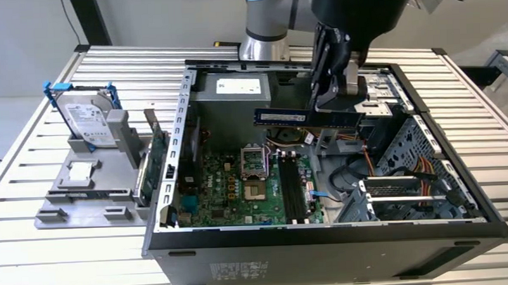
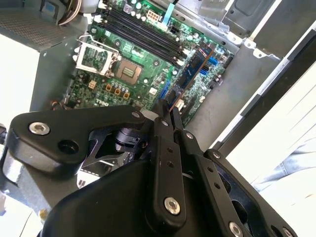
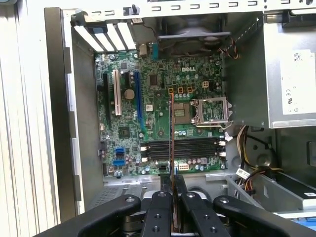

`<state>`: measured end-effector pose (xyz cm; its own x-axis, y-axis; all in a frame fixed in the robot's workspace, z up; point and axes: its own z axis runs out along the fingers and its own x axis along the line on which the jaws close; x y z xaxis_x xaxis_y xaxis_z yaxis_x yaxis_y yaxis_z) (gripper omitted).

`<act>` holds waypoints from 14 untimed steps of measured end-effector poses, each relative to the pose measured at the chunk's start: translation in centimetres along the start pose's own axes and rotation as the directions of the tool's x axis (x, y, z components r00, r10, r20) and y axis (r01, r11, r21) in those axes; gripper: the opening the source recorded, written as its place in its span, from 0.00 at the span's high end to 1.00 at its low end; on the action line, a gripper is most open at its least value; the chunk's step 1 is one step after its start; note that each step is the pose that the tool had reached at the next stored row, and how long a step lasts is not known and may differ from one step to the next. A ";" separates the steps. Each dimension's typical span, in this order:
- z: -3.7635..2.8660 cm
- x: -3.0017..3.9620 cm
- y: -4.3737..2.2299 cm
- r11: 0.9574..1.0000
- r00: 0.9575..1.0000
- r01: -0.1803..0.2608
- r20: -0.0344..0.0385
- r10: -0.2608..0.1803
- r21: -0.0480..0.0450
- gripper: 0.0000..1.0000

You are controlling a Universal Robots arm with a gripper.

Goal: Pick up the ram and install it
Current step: 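Pick up the ram and move it above insertion slot, then insert the ram into the slot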

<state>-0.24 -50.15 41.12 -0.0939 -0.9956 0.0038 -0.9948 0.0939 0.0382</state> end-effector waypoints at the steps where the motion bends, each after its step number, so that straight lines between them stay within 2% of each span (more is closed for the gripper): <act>1: 0.00 -0.01 -0.06 1.000 1.000 0.000 0.000 0.000 0.000 1.00; 9: -0.02 -0.04 -0.45 1.000 1.000 -0.001 0.000 0.001 0.000 1.00; 14: -0.04 -0.09 -0.96 1.000 1.000 -0.001 0.000 0.001 0.000 1.00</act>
<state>0.72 -50.15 41.13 -0.0946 -0.9955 0.0039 -0.9948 0.0947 0.0382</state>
